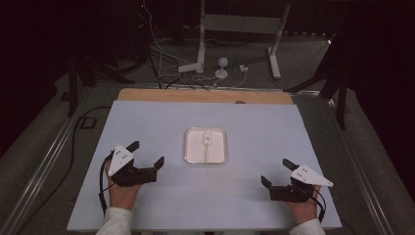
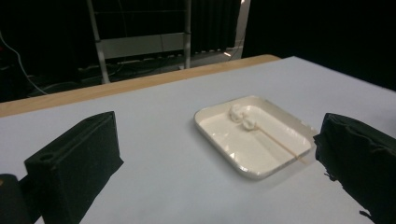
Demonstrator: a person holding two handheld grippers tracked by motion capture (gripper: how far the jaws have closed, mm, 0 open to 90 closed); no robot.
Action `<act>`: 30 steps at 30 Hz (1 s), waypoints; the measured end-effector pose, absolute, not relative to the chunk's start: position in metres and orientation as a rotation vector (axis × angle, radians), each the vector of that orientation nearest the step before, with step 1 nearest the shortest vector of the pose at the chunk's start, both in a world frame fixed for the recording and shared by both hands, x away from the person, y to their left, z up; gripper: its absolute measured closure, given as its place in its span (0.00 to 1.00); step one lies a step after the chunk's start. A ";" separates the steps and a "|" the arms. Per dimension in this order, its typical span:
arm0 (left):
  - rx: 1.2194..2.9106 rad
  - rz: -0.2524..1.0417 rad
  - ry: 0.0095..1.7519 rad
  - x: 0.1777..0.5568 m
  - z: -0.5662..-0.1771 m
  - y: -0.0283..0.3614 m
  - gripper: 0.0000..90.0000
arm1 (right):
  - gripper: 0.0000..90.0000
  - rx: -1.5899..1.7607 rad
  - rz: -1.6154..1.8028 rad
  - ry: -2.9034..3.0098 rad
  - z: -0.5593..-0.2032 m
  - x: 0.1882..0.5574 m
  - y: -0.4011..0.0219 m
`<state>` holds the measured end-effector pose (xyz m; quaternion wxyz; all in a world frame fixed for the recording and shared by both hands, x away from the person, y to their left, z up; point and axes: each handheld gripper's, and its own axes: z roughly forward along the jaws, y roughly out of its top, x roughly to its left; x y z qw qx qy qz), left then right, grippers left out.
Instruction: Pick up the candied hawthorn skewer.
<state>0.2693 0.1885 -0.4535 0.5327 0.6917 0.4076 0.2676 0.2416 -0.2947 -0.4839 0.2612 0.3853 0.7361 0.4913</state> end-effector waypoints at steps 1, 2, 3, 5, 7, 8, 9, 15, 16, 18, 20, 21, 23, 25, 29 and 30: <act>1.646 0.632 0.976 0.273 -0.453 0.186 0.01 | 0.00 1.042 1.329 1.994 -0.484 0.242 -0.295; 1.644 0.626 0.980 0.275 -0.453 0.184 0.01 | 0.00 1.043 1.327 1.994 -0.484 0.242 -0.294; 1.646 0.617 0.982 0.279 -0.454 0.181 0.01 | 0.00 1.043 1.327 1.994 -0.484 0.242 -0.294; 1.648 0.606 0.985 0.284 -0.454 0.176 0.01 | 0.00 1.045 1.325 1.995 -0.484 0.242 -0.294; 1.649 0.601 0.981 0.289 -0.455 0.170 0.01 | 0.00 1.045 1.326 1.997 -0.485 0.242 -0.294; 1.650 0.594 0.978 0.292 -0.456 0.167 0.01 | 0.00 1.044 1.326 1.998 -0.485 0.243 -0.294; 1.655 0.590 0.978 0.295 -0.457 0.164 0.01 | 0.00 1.044 1.324 1.999 -0.485 0.243 -0.294; 1.677 0.566 0.977 0.309 -0.463 0.144 0.02 | 0.00 1.048 1.313 2.008 -0.486 0.244 -0.294; 1.684 0.566 0.973 0.311 -0.465 0.141 0.03 | 0.00 1.048 1.312 2.008 -0.486 0.244 -0.294; 1.690 0.554 0.978 0.315 -0.469 0.134 0.04 | 0.00 1.050 1.311 2.010 -0.486 0.244 -0.294; 1.698 0.539 0.984 0.319 -0.472 0.129 0.04 | 0.00 1.051 1.310 2.011 -0.486 0.244 -0.294; 1.704 0.536 0.984 0.320 -0.474 0.125 0.05 | 0.00 1.052 1.311 2.011 -0.486 0.244 -0.294; 1.731 0.530 0.982 0.324 -0.479 0.118 0.05 | 0.00 1.052 1.309 2.012 -0.487 0.244 -0.294; 1.739 0.517 0.987 0.327 -0.483 0.111 0.05 | 0.00 1.051 1.309 2.012 -0.487 0.244 -0.294; 1.740 0.498 1.010 0.333 -0.491 0.100 0.05 | 0.00 1.050 1.306 2.014 -0.487 0.245 -0.294; 1.743 0.494 1.015 0.334 -0.493 0.097 0.05 | 0.00 1.050 1.306 2.014 -0.487 0.245 -0.294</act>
